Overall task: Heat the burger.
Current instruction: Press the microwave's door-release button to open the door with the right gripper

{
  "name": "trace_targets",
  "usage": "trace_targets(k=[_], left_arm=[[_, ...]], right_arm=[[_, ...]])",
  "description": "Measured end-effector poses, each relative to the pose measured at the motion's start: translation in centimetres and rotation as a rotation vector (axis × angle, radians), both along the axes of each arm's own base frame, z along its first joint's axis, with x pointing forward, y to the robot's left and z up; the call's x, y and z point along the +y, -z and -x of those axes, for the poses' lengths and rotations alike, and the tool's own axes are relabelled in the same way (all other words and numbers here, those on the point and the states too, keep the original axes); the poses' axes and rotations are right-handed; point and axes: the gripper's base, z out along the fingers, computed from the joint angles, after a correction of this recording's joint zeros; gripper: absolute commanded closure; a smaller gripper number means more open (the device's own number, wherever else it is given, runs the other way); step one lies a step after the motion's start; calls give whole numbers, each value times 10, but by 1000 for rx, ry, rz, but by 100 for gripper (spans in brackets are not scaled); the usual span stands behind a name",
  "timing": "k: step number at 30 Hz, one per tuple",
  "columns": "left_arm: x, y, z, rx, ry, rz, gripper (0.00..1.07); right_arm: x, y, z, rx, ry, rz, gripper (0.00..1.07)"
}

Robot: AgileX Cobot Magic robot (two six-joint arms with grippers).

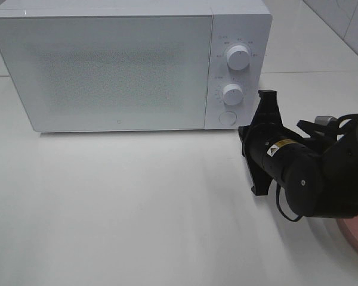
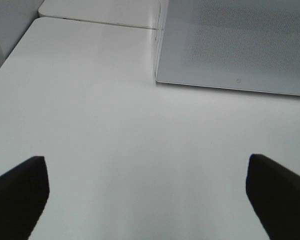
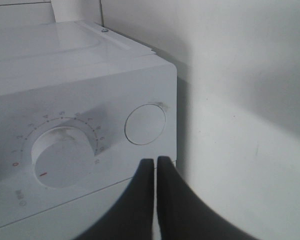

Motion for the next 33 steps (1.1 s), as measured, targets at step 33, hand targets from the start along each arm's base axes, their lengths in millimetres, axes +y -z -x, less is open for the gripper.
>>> trace_targets(k=[33], left_arm=[[0, 0, 0, 0, 0, 0, 7]], right_arm=[[5, 18, -60, -12, 13, 20, 107]])
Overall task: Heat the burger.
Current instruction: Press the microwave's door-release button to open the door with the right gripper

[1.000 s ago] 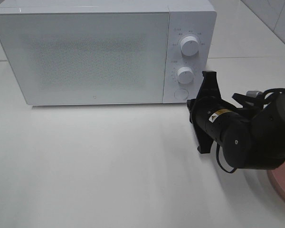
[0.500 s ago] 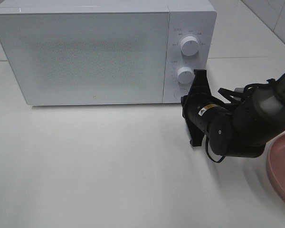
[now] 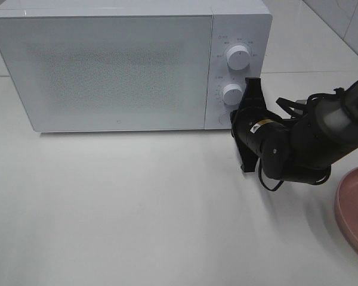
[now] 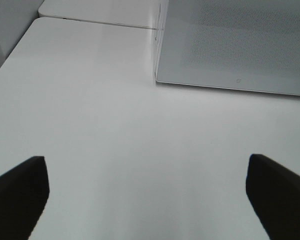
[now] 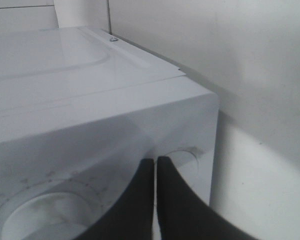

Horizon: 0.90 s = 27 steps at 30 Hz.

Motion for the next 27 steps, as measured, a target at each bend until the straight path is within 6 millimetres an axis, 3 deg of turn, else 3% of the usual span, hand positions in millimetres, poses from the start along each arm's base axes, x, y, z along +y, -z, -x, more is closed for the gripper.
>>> trace_targets(k=[14, 27], left_arm=[[0, 0, 0, 0, 0, 0, 7], [0, 0, 0, 0, 0, 0, 7]], right_arm=[[6, 12, -9, 24, -8, -10, 107], [6, 9, -10, -22, 4, -12, 107]])
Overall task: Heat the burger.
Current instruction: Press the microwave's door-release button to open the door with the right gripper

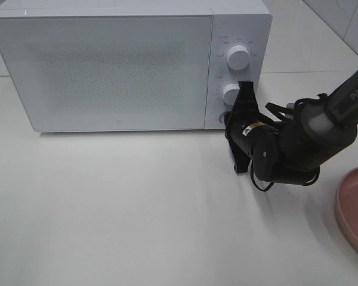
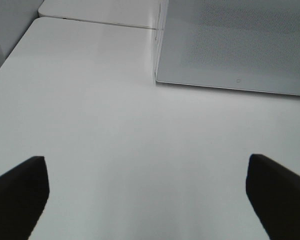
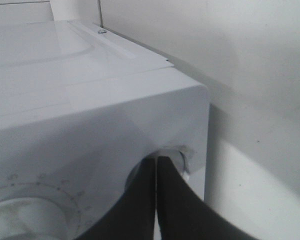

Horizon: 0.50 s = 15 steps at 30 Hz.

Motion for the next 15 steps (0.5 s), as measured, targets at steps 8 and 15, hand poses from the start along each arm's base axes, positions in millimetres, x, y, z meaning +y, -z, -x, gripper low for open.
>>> trace_targets(k=[8, 15], left_arm=[[0, 0, 0, 0, 0, 0, 7], [0, 0, 0, 0, 0, 0, 7]], right_arm=[[0, -1, 0, -16, 1, 0, 107], [2, 0, -5, -18, 5, 26, 107]])
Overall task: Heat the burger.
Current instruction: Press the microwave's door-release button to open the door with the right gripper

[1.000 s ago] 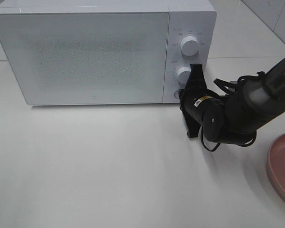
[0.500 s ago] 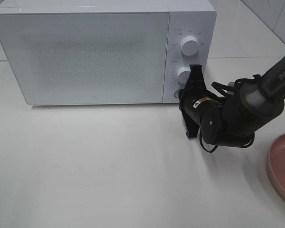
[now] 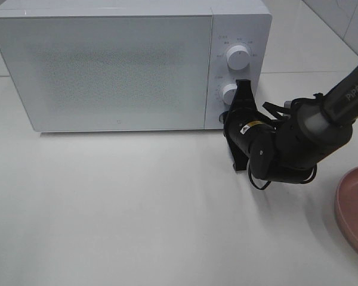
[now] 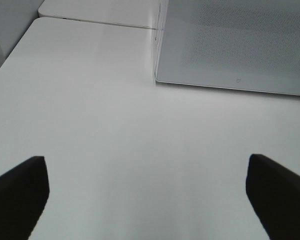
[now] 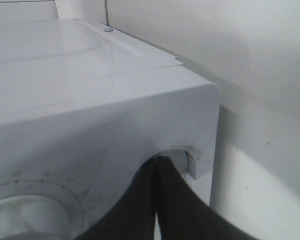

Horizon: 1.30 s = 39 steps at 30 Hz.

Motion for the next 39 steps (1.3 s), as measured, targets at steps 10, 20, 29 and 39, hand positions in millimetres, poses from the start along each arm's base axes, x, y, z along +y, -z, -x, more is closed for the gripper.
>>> trace_targets(k=[10, 20, 29, 39], left_arm=[[0, 0, 0, 0, 0, 0, 7], [0, 0, 0, 0, 0, 0, 7], [0, 0, 0, 0, 0, 0, 7], [0, 0, 0, 0, 0, 0, 7]], right_arm=[[1, -1, -4, -1, 7, 11, 107], [6, 5, -10, 36, 48, -29, 107], [7, 5, -10, 37, 64, -40, 107], [5, 1, -8, 59, 92, -78, 107]])
